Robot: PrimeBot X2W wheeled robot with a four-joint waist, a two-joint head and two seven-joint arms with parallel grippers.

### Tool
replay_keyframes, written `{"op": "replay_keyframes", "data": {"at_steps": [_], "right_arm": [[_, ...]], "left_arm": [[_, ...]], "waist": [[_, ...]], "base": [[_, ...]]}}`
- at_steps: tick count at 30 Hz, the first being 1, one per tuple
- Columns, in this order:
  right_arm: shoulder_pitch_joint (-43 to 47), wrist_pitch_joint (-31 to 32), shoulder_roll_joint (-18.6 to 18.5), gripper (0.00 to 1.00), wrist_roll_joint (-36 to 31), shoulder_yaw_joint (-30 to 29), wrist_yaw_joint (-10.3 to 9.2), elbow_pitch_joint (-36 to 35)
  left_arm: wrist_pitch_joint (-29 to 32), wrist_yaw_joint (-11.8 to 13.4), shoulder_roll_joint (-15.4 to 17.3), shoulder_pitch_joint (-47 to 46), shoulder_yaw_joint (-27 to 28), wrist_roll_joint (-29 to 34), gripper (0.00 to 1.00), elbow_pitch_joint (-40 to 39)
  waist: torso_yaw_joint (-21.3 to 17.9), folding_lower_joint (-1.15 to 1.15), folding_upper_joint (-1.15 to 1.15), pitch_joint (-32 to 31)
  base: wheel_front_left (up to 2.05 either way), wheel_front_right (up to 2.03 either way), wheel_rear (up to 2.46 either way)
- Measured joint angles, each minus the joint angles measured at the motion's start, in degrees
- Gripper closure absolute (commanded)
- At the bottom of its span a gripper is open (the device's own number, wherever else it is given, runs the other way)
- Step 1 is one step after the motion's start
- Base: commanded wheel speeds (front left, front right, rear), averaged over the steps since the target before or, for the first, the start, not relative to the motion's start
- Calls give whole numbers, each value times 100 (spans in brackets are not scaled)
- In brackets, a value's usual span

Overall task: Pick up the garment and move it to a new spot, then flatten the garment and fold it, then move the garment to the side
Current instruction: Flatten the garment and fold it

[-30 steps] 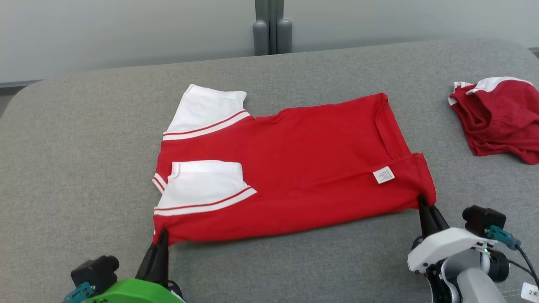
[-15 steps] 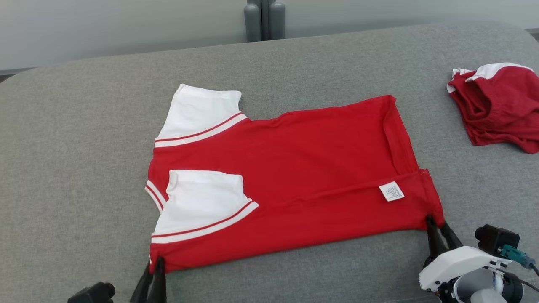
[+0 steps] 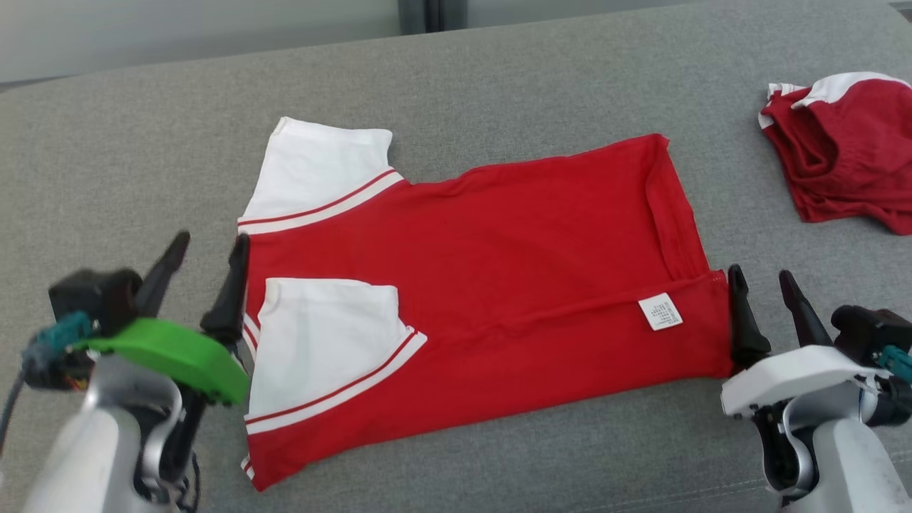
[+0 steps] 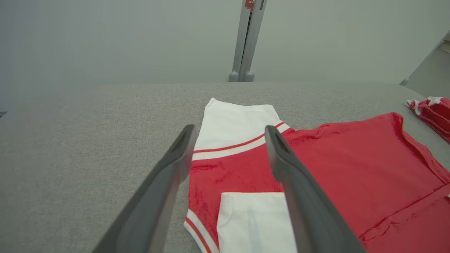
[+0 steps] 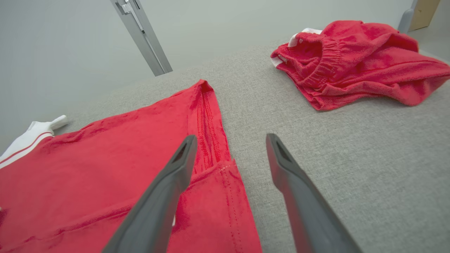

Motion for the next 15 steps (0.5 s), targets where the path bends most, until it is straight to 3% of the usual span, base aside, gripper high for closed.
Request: {"op": "replay_keyframes", "data": {"at_steps": [5,10,15], "right_arm": [[-498,201,3,0,-113,332,0,-412],[-982,281,-3,0,-147,669,0,-557],[-1418,227,1,0,-141,955,0,-626]], "left_arm": [[853,-336,587,-1596,-339,354,0,402],[1694,-491,740,-3041,-626,334,0,1026],[2280,-538,888,-3927,-610,100,0,1714]], "waist": [[-69,0,0,280],[-191,0,0,696],[-354,0,0,1157]], "base": [[0,0,0],[0,0,0],[0,0,0]]}}
